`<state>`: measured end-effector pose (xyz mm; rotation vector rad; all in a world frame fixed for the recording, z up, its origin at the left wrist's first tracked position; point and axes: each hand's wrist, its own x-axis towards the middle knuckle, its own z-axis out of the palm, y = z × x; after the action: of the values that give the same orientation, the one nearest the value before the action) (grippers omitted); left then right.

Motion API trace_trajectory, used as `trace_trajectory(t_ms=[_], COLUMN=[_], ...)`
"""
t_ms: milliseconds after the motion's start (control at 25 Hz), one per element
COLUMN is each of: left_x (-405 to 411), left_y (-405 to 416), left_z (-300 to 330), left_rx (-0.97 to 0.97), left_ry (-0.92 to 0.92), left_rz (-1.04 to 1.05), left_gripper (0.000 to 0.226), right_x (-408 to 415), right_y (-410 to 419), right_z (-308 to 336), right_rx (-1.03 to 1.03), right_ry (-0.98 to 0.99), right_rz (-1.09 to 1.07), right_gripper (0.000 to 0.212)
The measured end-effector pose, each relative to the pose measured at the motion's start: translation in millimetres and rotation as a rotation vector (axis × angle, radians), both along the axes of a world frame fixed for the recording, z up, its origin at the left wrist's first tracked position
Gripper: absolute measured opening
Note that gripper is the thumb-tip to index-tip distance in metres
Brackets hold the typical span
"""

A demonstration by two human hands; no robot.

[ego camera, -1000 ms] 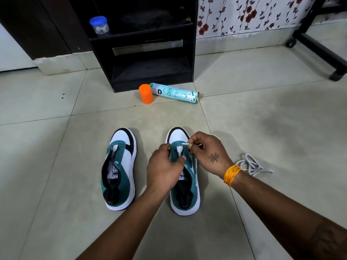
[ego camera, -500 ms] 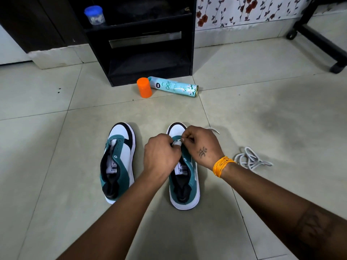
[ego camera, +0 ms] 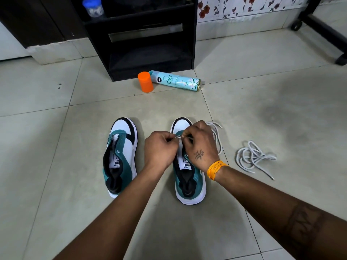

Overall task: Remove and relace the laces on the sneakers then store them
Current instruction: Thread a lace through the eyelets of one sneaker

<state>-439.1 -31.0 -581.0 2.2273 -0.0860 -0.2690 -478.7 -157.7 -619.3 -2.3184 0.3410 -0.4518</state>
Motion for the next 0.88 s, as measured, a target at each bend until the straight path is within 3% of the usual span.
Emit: trace_trajectory(t_ms=[240,560,880], left_x=[-4,4,2], left_y=[-1,4,0], left_z=[4,-14,-15], left_rx=[0.011,-0.071,-0.013], left_ry=[-0.008,0.003,-0.069], left_rz=[-0.005,-0.008,0.041], left_gripper=[0.014,0.025,0.013], right_x=[-3,1,4], right_y=[7,-1,-5], right_z=[-7,-9,-6], right_rx=[-0.017,0.233,0.084], right_ry=[-0.038,-0.030,0.020], right_rz=[-0.072,-0.047,-0.033], right_gripper=[0.009,0.007,0.010])
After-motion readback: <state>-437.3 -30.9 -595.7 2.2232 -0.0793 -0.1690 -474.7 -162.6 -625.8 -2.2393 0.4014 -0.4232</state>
